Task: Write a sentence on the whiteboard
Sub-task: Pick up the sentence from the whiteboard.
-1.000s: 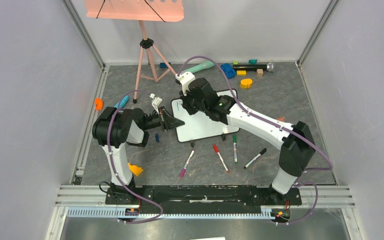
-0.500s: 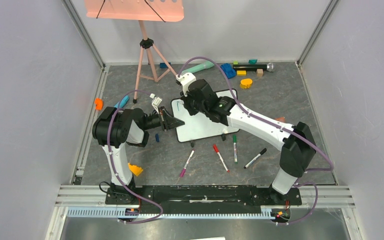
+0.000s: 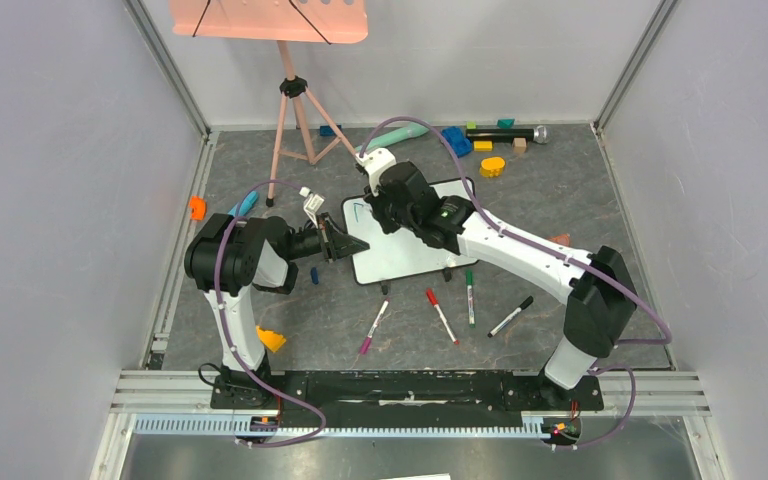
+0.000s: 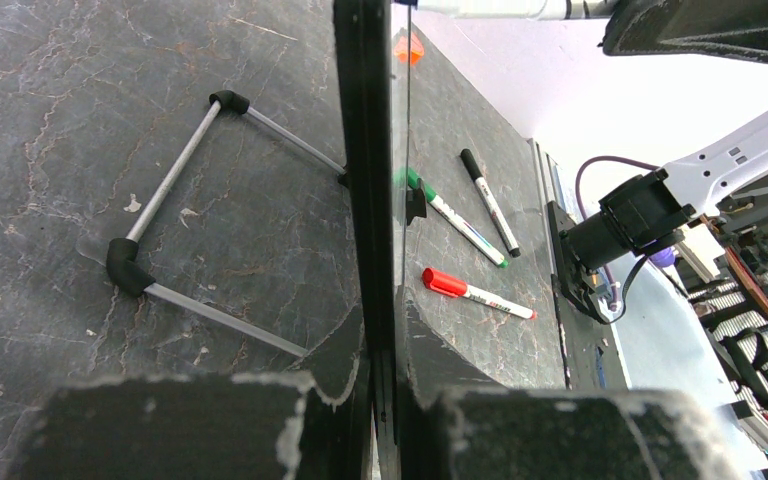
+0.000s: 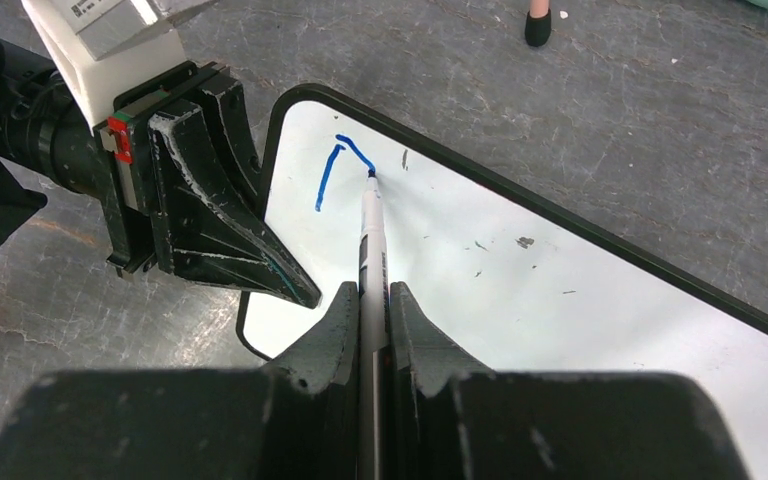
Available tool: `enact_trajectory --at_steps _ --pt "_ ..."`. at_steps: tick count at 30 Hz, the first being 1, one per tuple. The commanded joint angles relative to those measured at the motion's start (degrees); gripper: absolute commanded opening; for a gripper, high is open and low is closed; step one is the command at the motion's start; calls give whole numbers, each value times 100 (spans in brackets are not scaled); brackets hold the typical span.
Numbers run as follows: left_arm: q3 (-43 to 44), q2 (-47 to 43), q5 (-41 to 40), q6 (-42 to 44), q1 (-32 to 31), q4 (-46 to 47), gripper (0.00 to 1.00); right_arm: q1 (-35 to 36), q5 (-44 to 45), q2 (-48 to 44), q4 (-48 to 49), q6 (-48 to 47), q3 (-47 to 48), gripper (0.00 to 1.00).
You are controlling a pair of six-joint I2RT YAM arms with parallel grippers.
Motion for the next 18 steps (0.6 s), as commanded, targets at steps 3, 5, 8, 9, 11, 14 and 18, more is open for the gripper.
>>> enact_trajectory --at_steps 3,5,8,9,11,14,18 --pt "-88 169 -129 942 14 214 2 -63 -210 -60 -49 -48 -151 0" --pt "-89 168 -136 942 12 214 2 -67 -293 -36 -44 -53 -151 0" --pt "-100 168 -133 941 14 214 2 -67 -395 2 -26 -77 -134 0" --pt "-103 170 -134 935 14 214 2 -67 -436 23 -18 -80 -123 0" --pt "-97 169 -142 935 14 214 2 -63 -500 50 23 -84 -101 0" --pt "-103 158 -142 942 13 214 2 -59 -560 109 46 -100 -36 0" --pt "-107 158 -142 943 14 214 2 -62 -662 201 60 -97 75 0"
